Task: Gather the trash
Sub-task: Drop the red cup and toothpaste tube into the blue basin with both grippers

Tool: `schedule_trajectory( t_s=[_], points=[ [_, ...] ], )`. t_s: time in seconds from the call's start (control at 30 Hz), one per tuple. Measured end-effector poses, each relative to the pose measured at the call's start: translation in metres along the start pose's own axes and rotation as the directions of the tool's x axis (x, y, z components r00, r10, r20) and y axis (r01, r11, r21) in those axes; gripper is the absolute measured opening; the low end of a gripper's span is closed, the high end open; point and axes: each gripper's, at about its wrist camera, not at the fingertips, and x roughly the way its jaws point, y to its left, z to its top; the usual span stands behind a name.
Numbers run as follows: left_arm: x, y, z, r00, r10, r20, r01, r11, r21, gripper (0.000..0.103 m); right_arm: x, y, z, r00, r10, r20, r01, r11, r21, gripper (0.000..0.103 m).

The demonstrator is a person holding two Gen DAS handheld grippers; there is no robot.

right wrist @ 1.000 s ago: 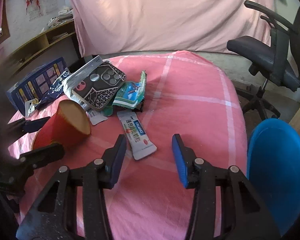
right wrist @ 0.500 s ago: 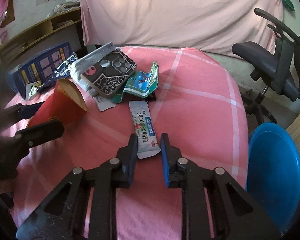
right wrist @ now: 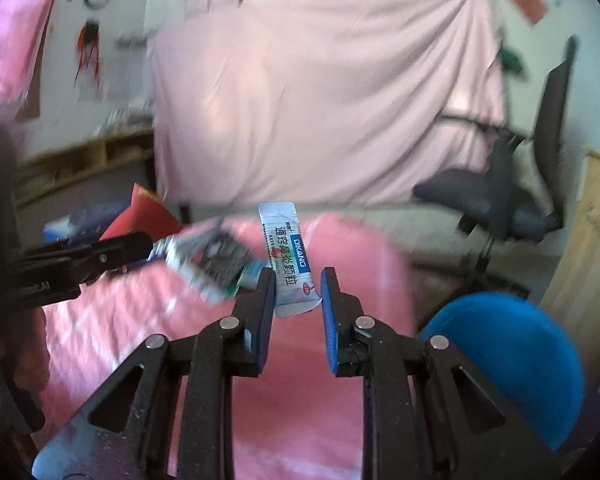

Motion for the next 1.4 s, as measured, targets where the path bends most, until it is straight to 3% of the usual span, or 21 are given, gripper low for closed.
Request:
schedule_trajectory(
  t_s=[0.17,0.3,0.63,0.83,1.1,1.33,1.4],
  points=[
    [0.009,-0.038,0.027,0.997,-0.063,0.046,0.060,0.995,0.075,0.066,-0.034,-0.029,0.015,0.980,-0.118,0.161,0.104,0.990,0.092,0.048],
    [0.020,-0.072,0.038,0.991,-0.128,0.045,0.121,0.984,0.134,0.066,-0.047,-0.058,0.019,0.963,-0.203,0.178,0.174,0.971,0.162,0.048],
    [0.091,-0.156,0.030,0.956,-0.282,-0.082,0.293,0.942,0.164,0.066,-0.063,-0.128,-0.003,0.939,-0.342,0.035,0.319,0.904,0.283,0.048],
    [0.136,-0.189,0.014,0.930,-0.311,-0.193,0.341,0.928,0.149,0.066,-0.059,-0.163,-0.023,0.924,-0.371,-0.094,0.381,0.862,0.334,0.048],
    [0.181,-0.203,-0.007,0.878,-0.302,-0.372,0.365,0.924,0.113,0.067,-0.046,-0.192,-0.045,0.913,-0.340,-0.227,0.404,0.830,0.383,0.049],
    [0.192,-0.198,-0.016,0.863,-0.275,-0.424,0.339,0.937,0.081,0.068,-0.033,-0.194,-0.052,0.913,-0.298,-0.280,0.391,0.834,0.389,0.051],
    [0.192,-0.196,-0.017,0.866,-0.261,-0.427,0.325,0.942,0.083,0.068,-0.031,-0.194,-0.053,0.911,-0.294,-0.287,0.392,0.833,0.390,0.051]
  ],
)
